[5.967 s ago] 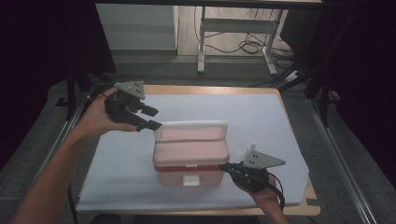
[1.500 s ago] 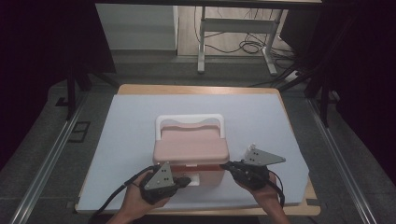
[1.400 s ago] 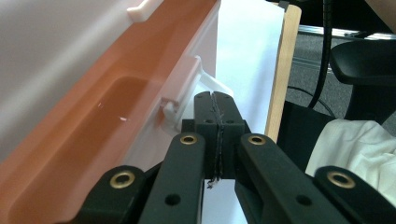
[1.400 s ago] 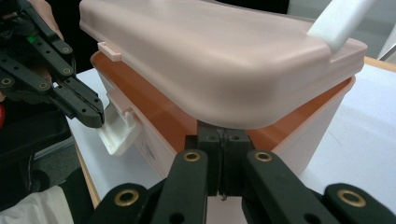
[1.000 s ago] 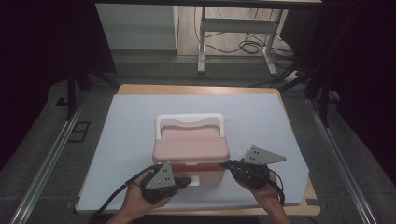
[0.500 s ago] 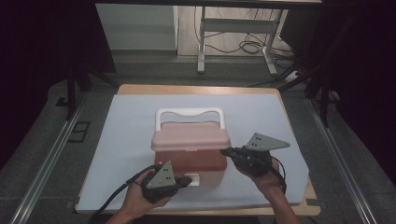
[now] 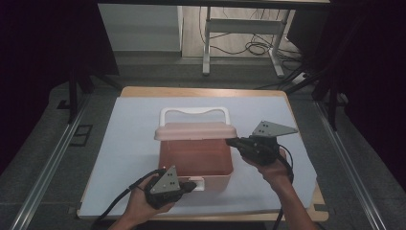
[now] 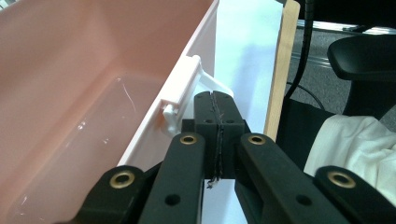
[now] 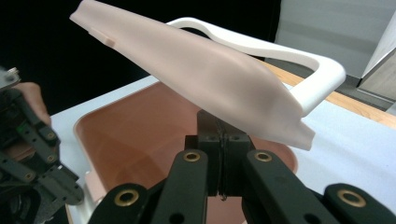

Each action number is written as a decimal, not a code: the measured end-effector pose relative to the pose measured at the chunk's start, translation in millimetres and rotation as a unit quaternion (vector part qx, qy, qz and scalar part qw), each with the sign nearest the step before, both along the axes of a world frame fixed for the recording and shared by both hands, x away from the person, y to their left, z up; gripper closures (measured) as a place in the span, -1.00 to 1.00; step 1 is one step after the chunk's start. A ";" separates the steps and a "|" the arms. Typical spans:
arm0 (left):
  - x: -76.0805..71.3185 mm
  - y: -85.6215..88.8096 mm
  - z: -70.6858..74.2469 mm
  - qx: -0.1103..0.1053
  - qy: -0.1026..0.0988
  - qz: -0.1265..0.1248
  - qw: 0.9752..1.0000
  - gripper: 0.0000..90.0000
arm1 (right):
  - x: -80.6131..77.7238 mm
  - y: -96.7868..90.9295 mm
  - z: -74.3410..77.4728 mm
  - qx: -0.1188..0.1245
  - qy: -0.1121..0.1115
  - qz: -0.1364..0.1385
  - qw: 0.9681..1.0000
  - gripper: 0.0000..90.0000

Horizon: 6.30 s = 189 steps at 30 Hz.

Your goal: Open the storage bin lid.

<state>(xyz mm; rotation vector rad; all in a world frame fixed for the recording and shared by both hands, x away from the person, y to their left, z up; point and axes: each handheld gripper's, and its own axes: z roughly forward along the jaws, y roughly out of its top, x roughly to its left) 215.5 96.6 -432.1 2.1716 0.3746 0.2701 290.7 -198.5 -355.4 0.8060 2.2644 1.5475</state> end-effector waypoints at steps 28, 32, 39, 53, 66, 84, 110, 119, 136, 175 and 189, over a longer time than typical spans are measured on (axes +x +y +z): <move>-0.9 -0.6 -0.7 -0.001 -0.003 0.002 1.000 1.00 | 43.5 9.4 23.0 -0.007 0.012 -0.015 1.000 0.99; -0.6 -0.3 -0.5 0.001 -0.002 0.001 1.000 1.00 | 49.0 11.1 24.8 -0.007 0.014 -0.018 1.000 0.99; 0.1 -0.3 -0.4 0.000 -0.002 -0.001 1.000 1.00 | 62.0 9.8 27.4 -0.010 0.021 -0.028 0.999 0.99; 0.3 -0.6 -0.5 -0.003 0.000 0.000 1.000 1.00 | 89.6 13.2 22.4 -0.018 0.036 -0.049 0.998 0.99; 0.8 -0.8 -0.9 -0.004 0.003 0.000 1.000 1.00 | 111.2 14.1 9.8 -0.024 0.065 -0.068 0.995 0.99; 1.1 -1.3 -1.1 -0.005 0.001 0.002 1.000 1.00 | 110.2 5.4 2.3 -0.030 0.072 -0.078 0.994 0.98; 2.3 -1.6 -0.5 -0.011 0.003 0.002 1.000 0.89 | 100.8 -4.5 -6.7 -0.038 0.070 -0.078 0.994 0.96; 4.4 3.6 4.8 -0.029 0.007 0.006 1.000 0.74 | 97.0 -7.6 -9.8 -0.038 0.066 -0.077 0.994 0.96; 4.9 4.3 5.2 -0.026 0.015 0.001 1.000 0.71 | 94.7 -11.4 -10.8 -0.043 0.067 -0.074 0.994 0.93; 2.7 -1.6 1.0 -0.008 0.018 -0.005 1.000 0.88 | 86.5 -31.2 -12.8 -0.054 0.065 -0.084 0.993 0.93; 0.1 12.9 12.2 -0.035 0.014 0.001 0.999 0.76 | 86.7 -33.3 -16.2 -0.056 0.069 -0.089 0.992 0.93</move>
